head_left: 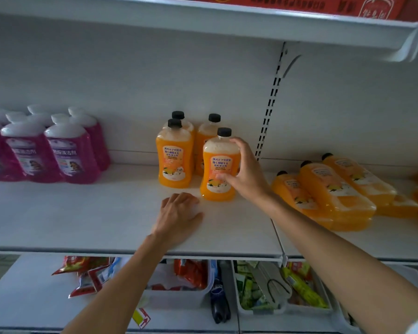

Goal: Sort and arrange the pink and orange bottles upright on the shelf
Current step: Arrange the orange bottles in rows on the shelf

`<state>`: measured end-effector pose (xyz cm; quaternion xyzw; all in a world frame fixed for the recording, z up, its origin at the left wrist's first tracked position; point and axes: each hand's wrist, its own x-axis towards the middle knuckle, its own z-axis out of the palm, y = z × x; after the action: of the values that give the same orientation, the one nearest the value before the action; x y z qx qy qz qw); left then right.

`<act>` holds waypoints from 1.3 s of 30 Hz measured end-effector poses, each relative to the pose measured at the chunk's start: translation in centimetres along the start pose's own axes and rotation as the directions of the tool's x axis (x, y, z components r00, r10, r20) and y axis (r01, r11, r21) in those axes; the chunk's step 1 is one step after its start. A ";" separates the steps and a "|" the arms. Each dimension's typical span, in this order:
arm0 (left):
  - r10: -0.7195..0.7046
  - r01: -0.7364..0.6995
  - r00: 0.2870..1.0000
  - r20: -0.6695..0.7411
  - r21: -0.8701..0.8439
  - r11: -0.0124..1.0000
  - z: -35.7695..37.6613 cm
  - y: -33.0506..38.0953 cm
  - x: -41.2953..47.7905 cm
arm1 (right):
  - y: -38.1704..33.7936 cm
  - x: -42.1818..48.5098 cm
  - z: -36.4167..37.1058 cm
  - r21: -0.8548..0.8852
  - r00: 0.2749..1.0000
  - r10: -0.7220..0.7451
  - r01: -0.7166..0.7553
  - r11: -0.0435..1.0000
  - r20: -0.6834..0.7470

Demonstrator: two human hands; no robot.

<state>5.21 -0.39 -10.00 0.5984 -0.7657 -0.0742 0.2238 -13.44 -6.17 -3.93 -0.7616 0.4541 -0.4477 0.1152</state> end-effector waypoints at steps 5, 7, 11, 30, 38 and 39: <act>0.007 -0.007 1.000 -0.017 0.003 1.000 0.1 0.3 -0.2 | 0.0 0.8 1.3 -0.059 0.999 0.029 -0.032 0.998 -0.046; 0.009 -0.009 1.000 -0.026 0.001 1.000 0.1 0.2 -0.2 | -0.1 1.2 1.8 -0.066 0.997 0.058 -0.062 0.996 -0.056; 0.010 -0.009 1.000 -0.028 0.020 1.000 0.1 0.4 -0.3 | -0.1 1.7 2.3 -0.129 0.991 0.115 -0.123 0.984 -0.063; 0.029 -0.026 0.993 0.112 -0.031 0.999 -0.4 3.1 0.6 | -0.7 3.7 -0.5 -0.312 0.952 0.215 -0.140 0.940 0.219; 0.085 -0.052 0.993 0.084 -0.333 0.941 0.4 12.5 4.3 | 2.8 2.2 -9.2 -0.196 0.907 0.278 -0.225 0.955 0.316; 0.094 -0.058 0.991 0.095 -0.330 0.942 0.8 13.8 4.8 | 3.7 2.0 -10.8 -0.236 0.904 0.303 -0.237 0.942 0.301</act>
<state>-8.23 -1.32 -4.19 0.5180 -0.7765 -0.2240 0.2802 -23.78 -7.35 1.25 -0.7632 0.5709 -0.2456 0.1767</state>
